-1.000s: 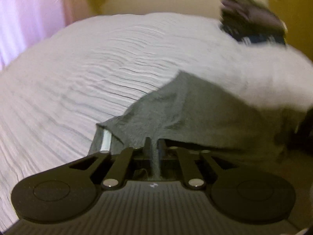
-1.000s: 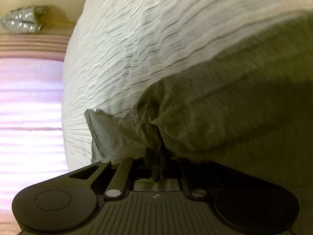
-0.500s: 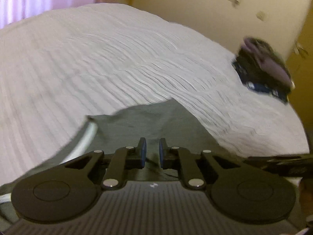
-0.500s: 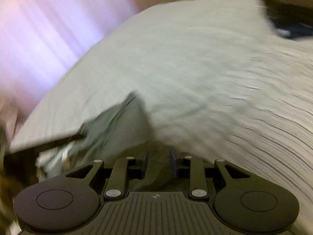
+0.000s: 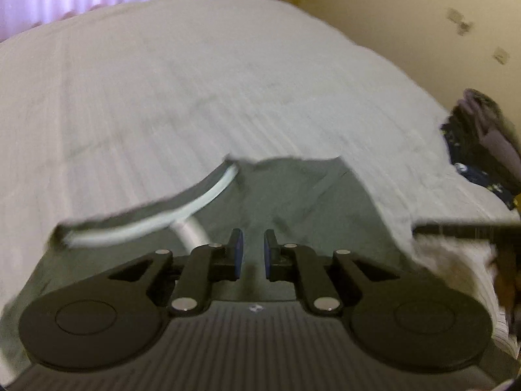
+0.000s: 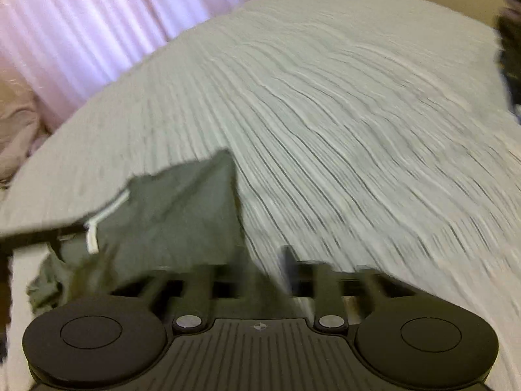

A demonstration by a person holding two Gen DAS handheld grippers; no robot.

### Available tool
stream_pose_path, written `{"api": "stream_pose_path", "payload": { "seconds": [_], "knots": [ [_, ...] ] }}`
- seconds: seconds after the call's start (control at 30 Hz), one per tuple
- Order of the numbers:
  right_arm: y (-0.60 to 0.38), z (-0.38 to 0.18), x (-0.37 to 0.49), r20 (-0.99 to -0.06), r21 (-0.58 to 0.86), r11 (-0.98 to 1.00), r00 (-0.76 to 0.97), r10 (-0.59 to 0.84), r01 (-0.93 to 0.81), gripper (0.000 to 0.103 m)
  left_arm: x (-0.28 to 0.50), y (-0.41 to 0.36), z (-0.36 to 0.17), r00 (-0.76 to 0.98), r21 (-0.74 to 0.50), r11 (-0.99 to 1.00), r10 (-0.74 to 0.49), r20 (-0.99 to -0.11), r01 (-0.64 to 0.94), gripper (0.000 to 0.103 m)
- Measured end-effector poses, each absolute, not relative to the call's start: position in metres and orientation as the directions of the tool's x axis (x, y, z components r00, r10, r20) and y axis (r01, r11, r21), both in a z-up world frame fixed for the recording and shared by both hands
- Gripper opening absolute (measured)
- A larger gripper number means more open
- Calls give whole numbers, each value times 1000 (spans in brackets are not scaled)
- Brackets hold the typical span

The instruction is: Fold clothes

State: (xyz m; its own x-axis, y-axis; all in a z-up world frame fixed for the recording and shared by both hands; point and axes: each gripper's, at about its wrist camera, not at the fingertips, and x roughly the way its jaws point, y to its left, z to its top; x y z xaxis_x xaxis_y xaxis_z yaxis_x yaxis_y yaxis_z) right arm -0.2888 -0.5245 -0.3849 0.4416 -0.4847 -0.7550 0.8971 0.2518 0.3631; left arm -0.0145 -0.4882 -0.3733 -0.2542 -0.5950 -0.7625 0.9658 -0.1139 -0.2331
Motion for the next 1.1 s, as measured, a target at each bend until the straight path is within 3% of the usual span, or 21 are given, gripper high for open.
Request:
{"api": "stream_pose_path", "payload": {
  "seconds": [0.13,0.2,0.23,0.33,0.37,0.4,0.6,0.73,0.8,0.83,0.87,1.0,1.07,1.1],
  "knots": [
    [-581,-393,-275,-710,410,372,547,-443,833,70,12,-453,-370,-167,-251,59,-600,-782,966,8],
    [-608,-400,-263,-704,443,425,600,-381,789,60,26,-433,-367,-118,-253,144,-603,-789,957,8],
    [-619,-404,-257,-709,448,447,613,-349,774,45,33,-423,-366,-94,-253,185,-603,-792,950,8],
    [-646,-419,-241,-731,450,497,626,-272,742,42,41,-398,-365,-44,-256,279,-593,-804,925,8],
    [-652,-422,-240,-729,454,512,634,-258,730,15,42,-391,-366,-30,-255,301,-591,-806,919,8],
    [-658,-424,-241,-726,458,516,640,-252,723,0,42,-384,-365,-20,-254,315,-592,-806,915,8],
    [-675,-434,-260,-744,413,487,594,-308,770,1,38,-347,-367,67,-224,416,-579,-813,881,8],
    [-670,-410,-278,-742,389,417,548,-388,822,5,33,-326,-361,111,-197,454,-567,-817,869,8],
    [-647,-391,-277,-710,392,496,597,-372,775,16,32,-316,-361,127,-192,481,-553,-823,856,8],
    [-632,-384,-273,-709,382,551,618,-340,742,43,31,-312,-361,134,-188,493,-547,-826,849,8],
    [-612,-379,-267,-709,356,616,632,-312,703,59,29,-308,-363,141,-181,497,-542,-828,848,8],
    [-533,-387,-243,-757,192,835,620,-208,515,58,20,-293,-370,162,-147,502,-520,-838,852,8],
    [-512,-404,-246,-813,127,864,550,-190,487,38,14,-285,-377,166,-120,487,-504,-848,865,8],
    [-508,-412,-256,-833,110,854,516,-199,508,38,12,-278,-380,167,-102,476,-490,-855,873,8]
  ]
}}
